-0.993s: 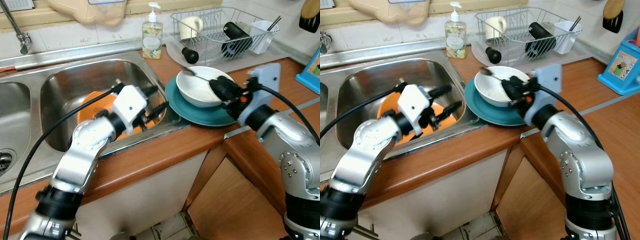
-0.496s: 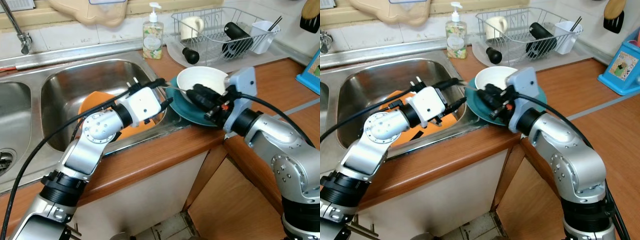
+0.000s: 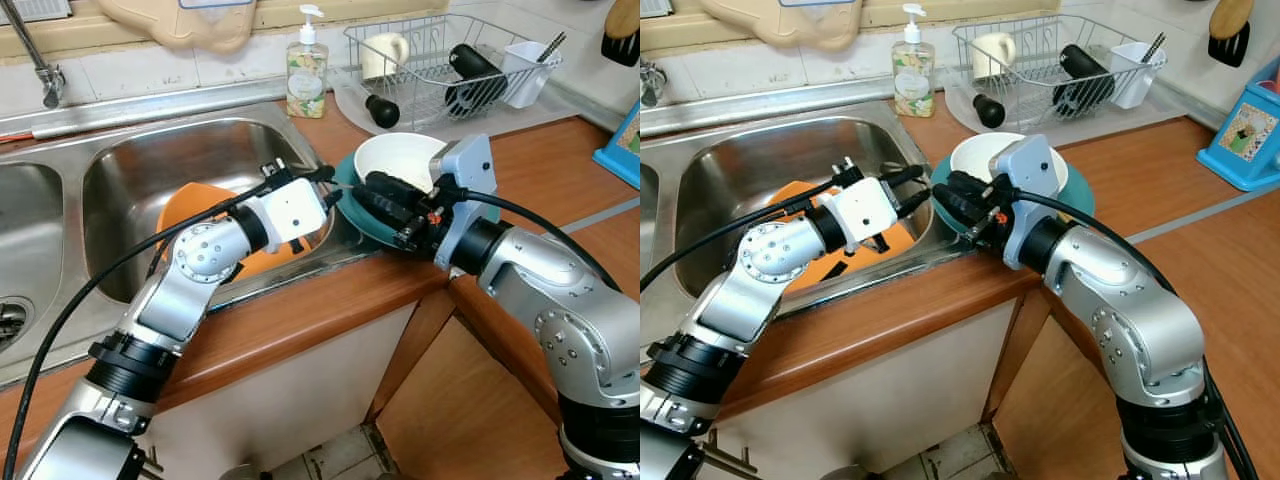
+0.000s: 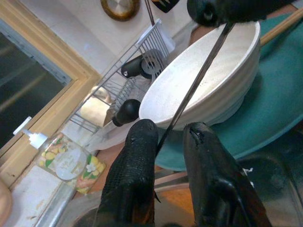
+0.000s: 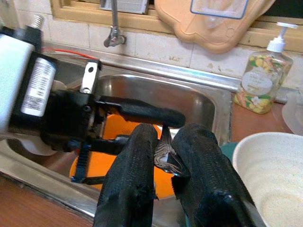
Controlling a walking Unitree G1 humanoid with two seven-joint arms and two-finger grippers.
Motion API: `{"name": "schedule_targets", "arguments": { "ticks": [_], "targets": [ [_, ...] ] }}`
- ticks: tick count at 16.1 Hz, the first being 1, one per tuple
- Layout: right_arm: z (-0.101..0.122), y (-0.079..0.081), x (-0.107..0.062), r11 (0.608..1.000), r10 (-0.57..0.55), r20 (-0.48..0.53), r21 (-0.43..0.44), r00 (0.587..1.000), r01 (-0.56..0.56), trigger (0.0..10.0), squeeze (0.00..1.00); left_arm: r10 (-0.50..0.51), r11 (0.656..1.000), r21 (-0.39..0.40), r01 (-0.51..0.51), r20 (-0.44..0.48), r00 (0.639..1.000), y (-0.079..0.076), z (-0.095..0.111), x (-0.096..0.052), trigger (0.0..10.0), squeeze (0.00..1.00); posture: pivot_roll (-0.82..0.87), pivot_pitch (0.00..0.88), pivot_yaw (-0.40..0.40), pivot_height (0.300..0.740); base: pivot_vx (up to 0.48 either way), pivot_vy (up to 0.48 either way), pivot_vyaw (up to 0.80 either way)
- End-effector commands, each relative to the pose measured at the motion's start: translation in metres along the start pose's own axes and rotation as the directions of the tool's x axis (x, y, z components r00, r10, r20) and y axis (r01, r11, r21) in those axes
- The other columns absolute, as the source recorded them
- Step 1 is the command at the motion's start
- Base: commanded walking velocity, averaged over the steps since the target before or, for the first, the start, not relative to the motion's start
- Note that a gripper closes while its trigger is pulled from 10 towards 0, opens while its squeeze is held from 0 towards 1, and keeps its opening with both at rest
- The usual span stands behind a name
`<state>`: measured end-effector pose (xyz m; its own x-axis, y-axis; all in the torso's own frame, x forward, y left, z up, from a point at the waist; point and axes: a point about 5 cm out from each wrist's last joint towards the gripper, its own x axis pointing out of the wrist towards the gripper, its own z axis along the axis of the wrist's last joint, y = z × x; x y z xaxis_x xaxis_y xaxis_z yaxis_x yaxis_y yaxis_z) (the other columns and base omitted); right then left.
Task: Kitchen organization
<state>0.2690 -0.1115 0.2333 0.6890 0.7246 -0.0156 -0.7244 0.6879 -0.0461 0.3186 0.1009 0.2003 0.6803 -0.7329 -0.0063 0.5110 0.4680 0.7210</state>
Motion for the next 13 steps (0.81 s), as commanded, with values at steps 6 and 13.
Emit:
{"name": "schedule_targets", "arguments": {
  "ticks": [6, 13],
  "targets": [
    [0.003, 0.007, 0.0, 0.999, 0.044, -0.001, -0.006, 0.999, -0.044, 0.0, 0.0, -0.009, 0.999, 0.035, 0.009, -0.003, 1.0, 0.003, 0.0, 0.003, 0.0, 0.0, -0.15, 0.0, 0.003, 0.74, 0.0, 0.0, 0.0],
    [0.002, 0.003, 0.002, 1.0, 0.009, -0.004, -0.027, 1.0, -0.009, 10.0, 0.42, 0.046, 0.996, 0.084, -0.039, -0.075, 0.996, 0.016, -0.013, -0.004, 0.0, 0.0, -0.16, 0.0, 0.008, 0.74, 0.0, 0.0, 0.0]
  ]
}}
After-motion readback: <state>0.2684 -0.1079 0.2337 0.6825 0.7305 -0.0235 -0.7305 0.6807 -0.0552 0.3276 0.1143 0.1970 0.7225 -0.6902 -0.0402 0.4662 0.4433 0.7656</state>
